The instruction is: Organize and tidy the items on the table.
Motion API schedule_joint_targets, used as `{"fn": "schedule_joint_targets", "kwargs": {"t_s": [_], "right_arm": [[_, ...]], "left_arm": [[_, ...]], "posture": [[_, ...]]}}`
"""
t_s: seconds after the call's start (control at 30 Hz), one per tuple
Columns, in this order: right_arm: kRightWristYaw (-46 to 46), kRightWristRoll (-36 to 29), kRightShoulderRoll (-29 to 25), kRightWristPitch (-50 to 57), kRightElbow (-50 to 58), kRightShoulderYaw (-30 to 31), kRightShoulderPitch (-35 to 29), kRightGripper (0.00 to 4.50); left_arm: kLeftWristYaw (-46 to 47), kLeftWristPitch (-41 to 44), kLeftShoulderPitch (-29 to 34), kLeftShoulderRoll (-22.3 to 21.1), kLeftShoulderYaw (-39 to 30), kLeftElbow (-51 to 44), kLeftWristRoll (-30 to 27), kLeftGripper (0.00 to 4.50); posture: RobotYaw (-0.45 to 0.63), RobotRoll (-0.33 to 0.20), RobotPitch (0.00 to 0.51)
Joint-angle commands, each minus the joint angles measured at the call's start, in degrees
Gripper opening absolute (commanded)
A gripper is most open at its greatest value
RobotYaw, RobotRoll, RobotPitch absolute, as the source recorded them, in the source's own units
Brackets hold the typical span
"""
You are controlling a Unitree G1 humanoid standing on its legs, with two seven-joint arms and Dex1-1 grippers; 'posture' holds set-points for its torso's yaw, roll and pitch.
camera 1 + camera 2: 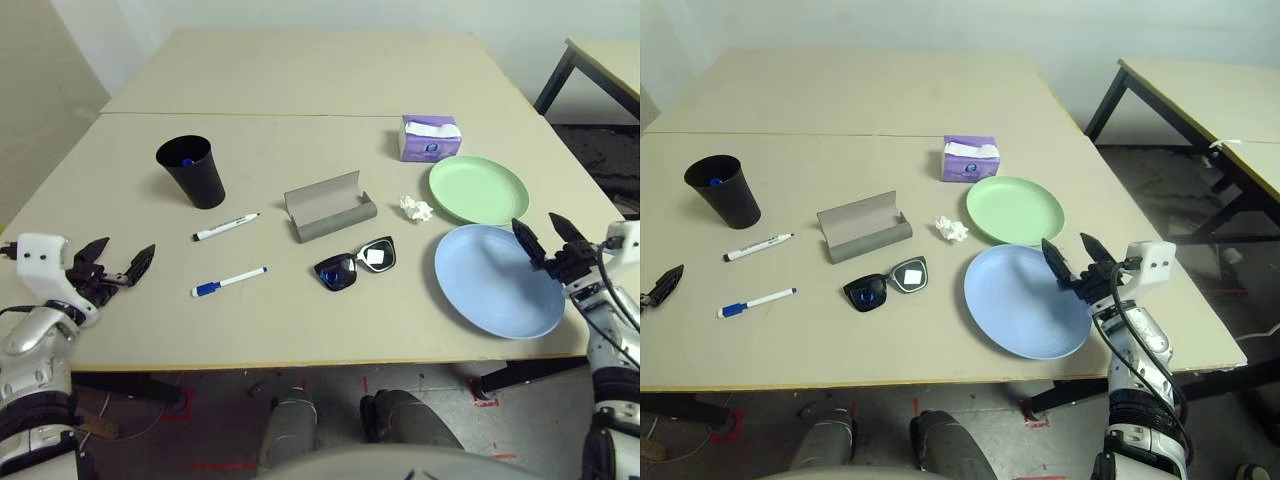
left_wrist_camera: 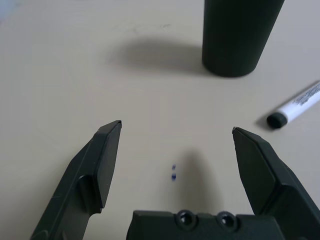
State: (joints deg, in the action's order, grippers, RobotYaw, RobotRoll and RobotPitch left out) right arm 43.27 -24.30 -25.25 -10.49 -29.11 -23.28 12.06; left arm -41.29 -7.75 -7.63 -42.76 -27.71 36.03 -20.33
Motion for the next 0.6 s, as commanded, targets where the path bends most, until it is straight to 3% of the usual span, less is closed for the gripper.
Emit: {"fn": "schedule_joint_targets", "kwargs": {"t_s": [0.03, 0.6], "right_arm": [[-0.8, -0.5, -0.1, 0.4, 0.7, -0.4, -1.1, 4.50], [1.8, -0.6, -5.6, -0.7, -4.8, -1.5, 1.6, 4.50]], "left_arm": [[0.7, 2.1, -0.8, -0.1, 1.4, -2.0, 0.8, 4.49], [2.6, 6.8, 1.9, 3.9, 2.6, -13.1, -0.9, 4.49]], "posture": [[0.04, 0.000, 0.112], [0.04, 0.000, 0.088]]}}
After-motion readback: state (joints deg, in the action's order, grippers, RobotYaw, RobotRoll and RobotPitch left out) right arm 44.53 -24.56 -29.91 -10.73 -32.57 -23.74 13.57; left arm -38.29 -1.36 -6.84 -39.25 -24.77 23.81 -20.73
